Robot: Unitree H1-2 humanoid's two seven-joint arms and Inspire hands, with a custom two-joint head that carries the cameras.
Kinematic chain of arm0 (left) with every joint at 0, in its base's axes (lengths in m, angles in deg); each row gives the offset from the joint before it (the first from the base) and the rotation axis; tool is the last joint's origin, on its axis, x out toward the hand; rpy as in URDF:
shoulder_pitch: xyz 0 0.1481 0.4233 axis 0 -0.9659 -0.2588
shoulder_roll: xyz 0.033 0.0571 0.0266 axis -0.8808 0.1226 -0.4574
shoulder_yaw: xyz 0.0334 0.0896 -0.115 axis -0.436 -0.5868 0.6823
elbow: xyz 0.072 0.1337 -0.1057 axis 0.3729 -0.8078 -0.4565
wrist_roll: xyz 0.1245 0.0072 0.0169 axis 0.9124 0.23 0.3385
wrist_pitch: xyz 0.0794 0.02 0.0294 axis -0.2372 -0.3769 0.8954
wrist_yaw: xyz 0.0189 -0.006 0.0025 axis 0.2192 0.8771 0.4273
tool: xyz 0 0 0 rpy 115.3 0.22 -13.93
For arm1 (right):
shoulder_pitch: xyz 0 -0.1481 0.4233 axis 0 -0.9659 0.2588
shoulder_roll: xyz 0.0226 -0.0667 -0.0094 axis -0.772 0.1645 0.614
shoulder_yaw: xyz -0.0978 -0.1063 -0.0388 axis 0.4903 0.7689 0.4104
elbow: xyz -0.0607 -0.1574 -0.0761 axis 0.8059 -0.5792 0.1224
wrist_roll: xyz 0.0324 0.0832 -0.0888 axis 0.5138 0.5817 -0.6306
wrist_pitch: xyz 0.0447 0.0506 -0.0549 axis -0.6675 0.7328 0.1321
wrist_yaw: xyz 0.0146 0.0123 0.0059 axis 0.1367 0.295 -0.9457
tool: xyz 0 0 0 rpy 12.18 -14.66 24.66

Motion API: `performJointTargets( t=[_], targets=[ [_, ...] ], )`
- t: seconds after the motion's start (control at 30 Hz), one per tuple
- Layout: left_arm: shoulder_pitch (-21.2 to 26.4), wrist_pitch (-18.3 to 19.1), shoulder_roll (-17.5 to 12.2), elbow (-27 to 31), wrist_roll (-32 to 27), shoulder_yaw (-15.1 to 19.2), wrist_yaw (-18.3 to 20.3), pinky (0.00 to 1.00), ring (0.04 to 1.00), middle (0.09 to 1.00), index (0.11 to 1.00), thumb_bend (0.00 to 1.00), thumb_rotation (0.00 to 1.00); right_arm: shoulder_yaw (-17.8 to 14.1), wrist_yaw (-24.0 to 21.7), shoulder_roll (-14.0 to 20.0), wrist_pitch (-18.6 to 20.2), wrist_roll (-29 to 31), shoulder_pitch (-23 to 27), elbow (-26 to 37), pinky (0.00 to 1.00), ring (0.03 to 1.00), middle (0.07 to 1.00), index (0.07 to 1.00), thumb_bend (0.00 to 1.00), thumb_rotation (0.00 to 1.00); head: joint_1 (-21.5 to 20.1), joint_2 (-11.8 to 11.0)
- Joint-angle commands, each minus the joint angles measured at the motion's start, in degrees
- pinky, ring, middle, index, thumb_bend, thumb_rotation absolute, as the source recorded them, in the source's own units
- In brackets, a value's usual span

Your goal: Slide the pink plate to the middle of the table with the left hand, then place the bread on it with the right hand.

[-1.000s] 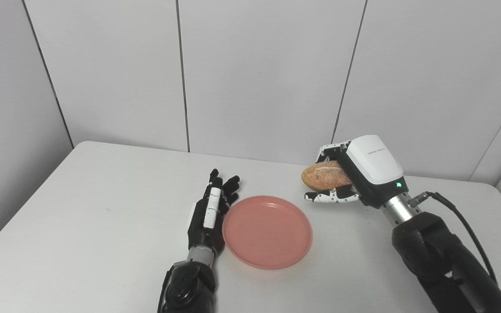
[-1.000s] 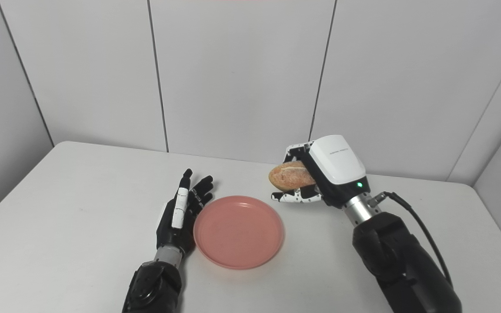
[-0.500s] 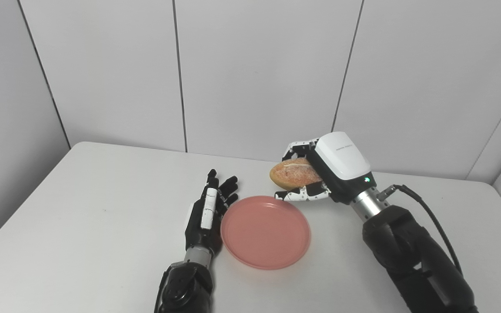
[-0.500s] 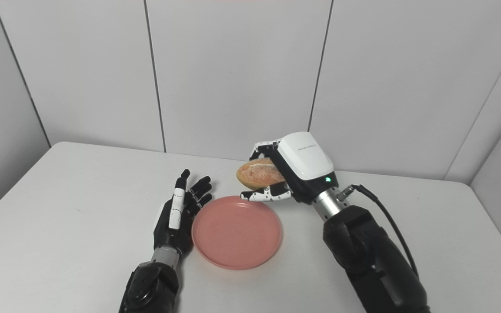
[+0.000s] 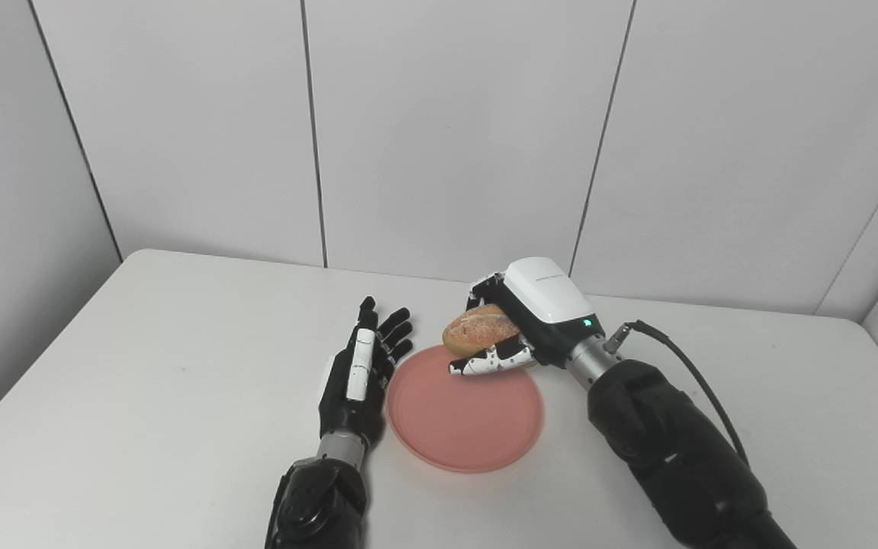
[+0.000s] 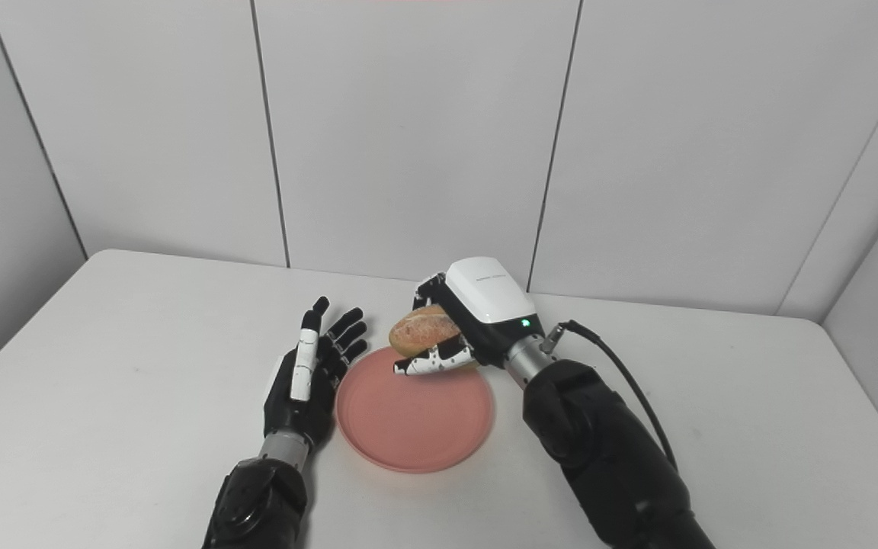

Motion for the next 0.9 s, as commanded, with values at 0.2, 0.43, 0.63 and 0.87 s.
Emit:
performJointTargets(
  t=[0.2, 0.43, 0.63, 0.87],
  targets=[
    [-2.2, 3.4, 0.0, -1.9, -0.2, 0.4, -1.2, 0.93, 0.894, 0.835, 1.0, 0.94, 0.79, 2.5, 3.5, -1.2, -0.8, -2.3, 4.8, -5.1, 0.15, 0.202, 0.274, 0.361, 0.6, 0.41, 0.1, 0.4],
    [-2.0, 2.9, 0.3, -2.8, -0.5, 0.5, -1.1, 0.92, 0.892, 0.841, 1.0, 0.93, 0.79, 4.0, 2.1, -1.8, 0.4, -2.9, 6.0, -7.8, 0.16, 0.22, 0.293, 0.385, 0.6, 0.41, 0.5, 0.3],
    [-1.8, 2.6, 0.1, -2.9, -0.2, 0.4, -1.4, 0.89, 0.892, 0.845, 1.0, 0.93, 0.79, 5.5, 1.4, -1.7, 0.4, -3.8, 6.7, -9.0, 0.18, 0.238, 0.313, 0.428, 0.6, 0.42, 0.5, 0.4],
    [-1.4, 2.8, 0.5, -3.3, -0.5, 0.5, -1.5, 0.88, 0.876, 0.835, 1.0, 0.93, 0.78, 5.8, 0.7, -1.7, 0.4, -4.0, 7.0, -9.0, 0.19, 0.247, 0.32, 0.429, 0.61, 0.44, 0.7, 0.6]
  ],
)
